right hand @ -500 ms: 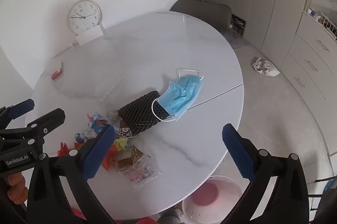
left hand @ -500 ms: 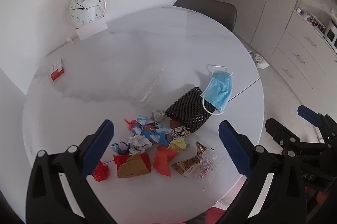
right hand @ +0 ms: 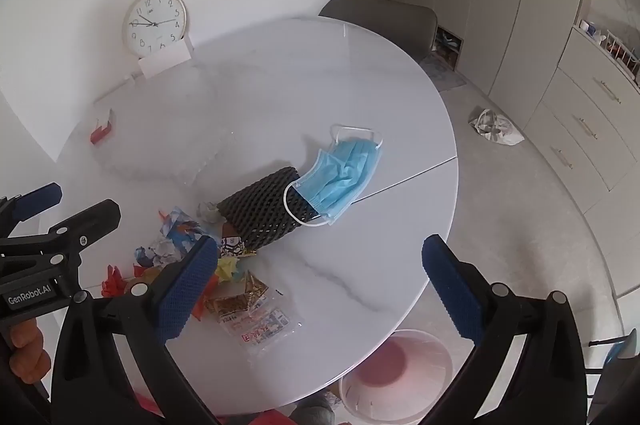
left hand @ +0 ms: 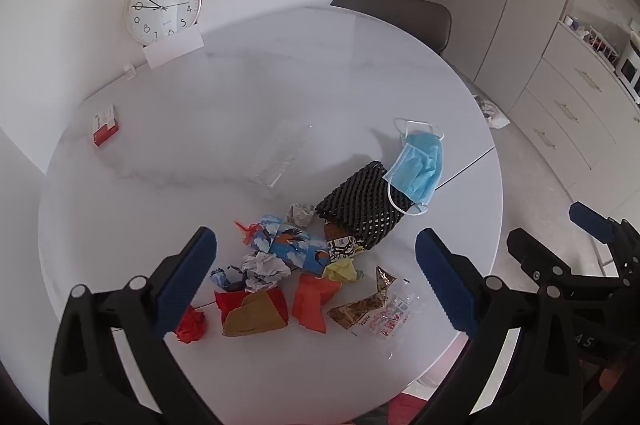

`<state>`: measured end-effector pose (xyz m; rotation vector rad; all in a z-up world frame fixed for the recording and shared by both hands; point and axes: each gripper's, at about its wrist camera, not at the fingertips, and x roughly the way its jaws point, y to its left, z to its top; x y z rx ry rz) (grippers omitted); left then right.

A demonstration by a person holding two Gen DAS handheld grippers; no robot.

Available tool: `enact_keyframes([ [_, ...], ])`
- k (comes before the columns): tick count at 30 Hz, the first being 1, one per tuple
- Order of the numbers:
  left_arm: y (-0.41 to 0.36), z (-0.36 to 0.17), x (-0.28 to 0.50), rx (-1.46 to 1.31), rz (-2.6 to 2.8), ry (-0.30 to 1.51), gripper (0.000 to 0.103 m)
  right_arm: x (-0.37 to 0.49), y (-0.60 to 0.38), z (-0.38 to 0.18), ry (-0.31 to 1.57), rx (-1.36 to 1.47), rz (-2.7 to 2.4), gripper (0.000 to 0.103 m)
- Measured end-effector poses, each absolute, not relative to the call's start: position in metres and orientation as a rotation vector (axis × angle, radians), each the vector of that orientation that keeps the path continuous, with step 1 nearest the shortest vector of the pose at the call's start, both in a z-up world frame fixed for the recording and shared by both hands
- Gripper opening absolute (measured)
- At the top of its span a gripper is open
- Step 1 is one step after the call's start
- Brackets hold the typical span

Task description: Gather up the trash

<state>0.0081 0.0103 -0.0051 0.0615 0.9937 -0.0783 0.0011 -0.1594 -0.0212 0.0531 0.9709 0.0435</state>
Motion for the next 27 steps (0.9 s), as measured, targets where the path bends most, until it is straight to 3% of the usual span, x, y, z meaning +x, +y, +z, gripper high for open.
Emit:
enact_keyframes([
  [27, 0.014, -0.008, 0.006, 0.057, -0.067, 1.004, 0.095, -0.003, -0.172, -0.018, 0.976, 0.053, 0.024, 0.101],
])
